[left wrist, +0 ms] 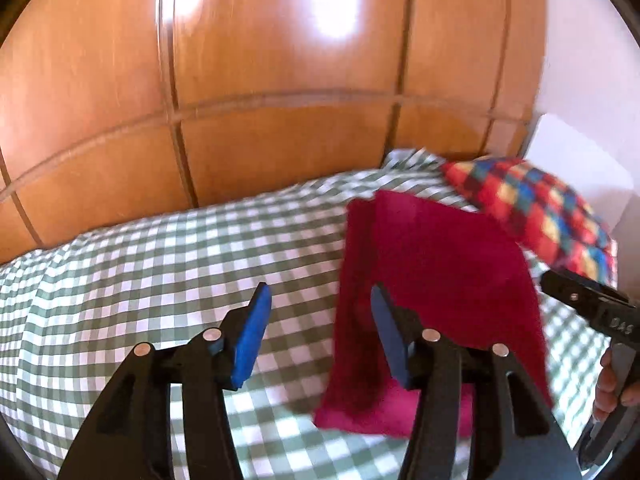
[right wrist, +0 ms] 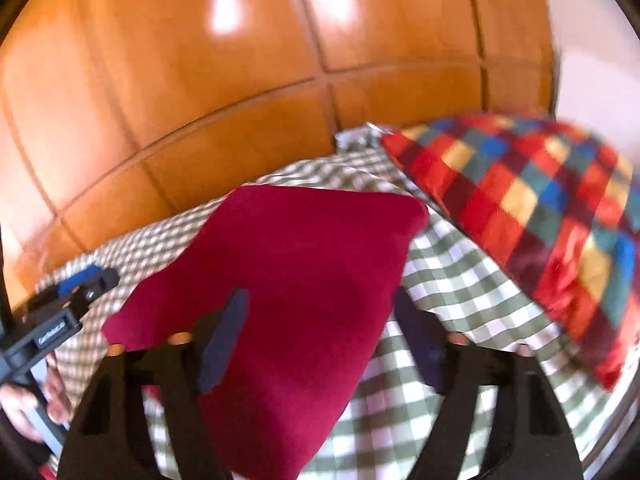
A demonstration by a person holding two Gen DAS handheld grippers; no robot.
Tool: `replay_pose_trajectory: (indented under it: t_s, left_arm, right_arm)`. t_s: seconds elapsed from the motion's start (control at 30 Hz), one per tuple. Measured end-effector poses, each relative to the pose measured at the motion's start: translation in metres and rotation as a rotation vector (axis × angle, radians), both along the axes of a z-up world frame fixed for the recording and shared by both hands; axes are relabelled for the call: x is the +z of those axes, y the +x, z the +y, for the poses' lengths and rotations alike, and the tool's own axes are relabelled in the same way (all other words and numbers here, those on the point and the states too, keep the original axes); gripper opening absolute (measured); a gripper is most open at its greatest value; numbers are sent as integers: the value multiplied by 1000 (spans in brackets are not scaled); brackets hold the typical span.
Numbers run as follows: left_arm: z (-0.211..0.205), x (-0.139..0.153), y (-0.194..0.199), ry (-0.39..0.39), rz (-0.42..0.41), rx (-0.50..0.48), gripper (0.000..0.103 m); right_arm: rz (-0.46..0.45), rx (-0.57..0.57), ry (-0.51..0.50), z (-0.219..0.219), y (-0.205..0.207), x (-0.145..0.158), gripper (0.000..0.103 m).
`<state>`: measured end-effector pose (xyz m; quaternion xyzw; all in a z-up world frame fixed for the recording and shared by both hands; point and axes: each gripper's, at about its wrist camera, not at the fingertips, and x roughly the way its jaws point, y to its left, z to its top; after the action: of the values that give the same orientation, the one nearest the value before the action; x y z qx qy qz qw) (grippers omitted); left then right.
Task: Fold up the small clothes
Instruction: 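Open the left tool and withdraw both tools from the folded sweater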
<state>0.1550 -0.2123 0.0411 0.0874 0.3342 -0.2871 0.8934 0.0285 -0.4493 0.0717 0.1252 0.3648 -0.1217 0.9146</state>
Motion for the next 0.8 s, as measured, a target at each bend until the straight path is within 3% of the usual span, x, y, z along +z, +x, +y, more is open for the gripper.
replay_pose_trajectory:
  t_s: [0.1, 0.23, 0.3, 0.47, 0.57, 0.67, 0.7, 0.8]
  left_arm:
    - [-10, -11, -10, 35, 19, -44, 43]
    - [-30, -59, 5, 182, 129, -23, 44]
    - [-25, -65, 10, 145, 167, -7, 44]
    - [-12, -42, -4, 98, 126, 9, 44]
    - [-2, -22, -27, 69, 66, 15, 55]
    - [7, -7, -40, 36, 33, 29, 63]
    - [11, -2, -44, 25, 27, 34, 63]
    - [23, 10, -57, 1, -3, 56, 73]
  right_arm:
    - [31, 56, -29, 24, -2, -7, 48]
    - [153, 27, -65, 43, 21, -52, 48]
    - [141, 16, -118, 49, 20, -52, 48]
    - [139, -14, -95, 45, 13, -37, 53]
    - [113, -57, -61, 44, 6, -28, 64]
    - [88, -93, -66, 50, -4, -18, 68]
    - [80, -111, -75, 52, -8, -15, 76]
    - [61, -159, -90, 57, -18, -9, 80]
